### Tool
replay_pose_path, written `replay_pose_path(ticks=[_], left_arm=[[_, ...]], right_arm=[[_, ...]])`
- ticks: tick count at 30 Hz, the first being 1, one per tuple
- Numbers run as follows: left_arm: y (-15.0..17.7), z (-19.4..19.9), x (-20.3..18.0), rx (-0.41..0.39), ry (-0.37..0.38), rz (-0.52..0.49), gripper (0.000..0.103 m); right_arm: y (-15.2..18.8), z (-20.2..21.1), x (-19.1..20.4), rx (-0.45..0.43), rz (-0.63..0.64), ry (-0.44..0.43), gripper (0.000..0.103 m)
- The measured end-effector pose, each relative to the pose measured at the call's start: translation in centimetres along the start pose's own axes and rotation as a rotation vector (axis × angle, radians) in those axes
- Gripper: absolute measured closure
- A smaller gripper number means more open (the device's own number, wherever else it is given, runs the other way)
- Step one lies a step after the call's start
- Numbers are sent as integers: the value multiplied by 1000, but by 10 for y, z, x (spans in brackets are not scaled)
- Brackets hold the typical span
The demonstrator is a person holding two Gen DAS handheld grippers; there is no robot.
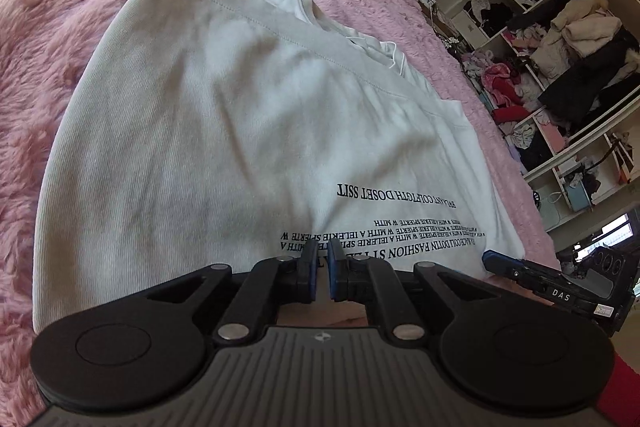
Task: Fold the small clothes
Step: 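Fold the held edge over onto the rest of the sweatshirt with both grippers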
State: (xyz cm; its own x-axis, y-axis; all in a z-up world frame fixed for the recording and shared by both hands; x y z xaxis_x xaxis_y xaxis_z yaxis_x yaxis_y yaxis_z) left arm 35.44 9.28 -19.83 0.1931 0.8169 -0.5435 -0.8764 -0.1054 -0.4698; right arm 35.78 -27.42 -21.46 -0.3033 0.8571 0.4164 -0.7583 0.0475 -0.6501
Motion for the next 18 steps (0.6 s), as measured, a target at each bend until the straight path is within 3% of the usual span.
replay_pose_path(ticks=[2,4,5,9,13,16,18], left_arm=[[-15,7,-10,-35,5,-44,89],[-35,13,-14,-81,14,-72,84],[-46,14,-14,-111,8,-85,77],[-94,18,13,-269,-90,-42,76],[-130,29,52,-428,-232,65,75],[-145,23,77,-447,-303,131,70],[-151,13,87,-428,-300,165,69]], right_arm=[[-17,9,7,-59,55,3,82],[-38,16,7,-130,103,46,60],[-55,17,1,-177,124,90,56],[-109,2,-42,-251,136,229,55],[-145,-20,-93,-246,86,321,55],[-157,-36,-116,-238,7,299,55],[-160,-47,-123,-230,-20,307,54]])
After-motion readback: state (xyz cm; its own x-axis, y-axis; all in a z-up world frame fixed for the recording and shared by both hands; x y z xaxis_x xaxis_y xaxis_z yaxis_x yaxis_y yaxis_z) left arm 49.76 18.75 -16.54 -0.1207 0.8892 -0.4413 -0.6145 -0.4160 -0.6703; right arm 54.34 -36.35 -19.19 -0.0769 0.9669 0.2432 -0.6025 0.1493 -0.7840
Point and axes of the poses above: each gripper's, at about its wrist camera, not at the fingertips, and z roughly against the way its jaws point, x to its left, y to its underside, the point moved 7 cm from there along -z, roughly the way its jaws point, and after that the axes turned 5 degrees about -y, right-handed, at the moved point
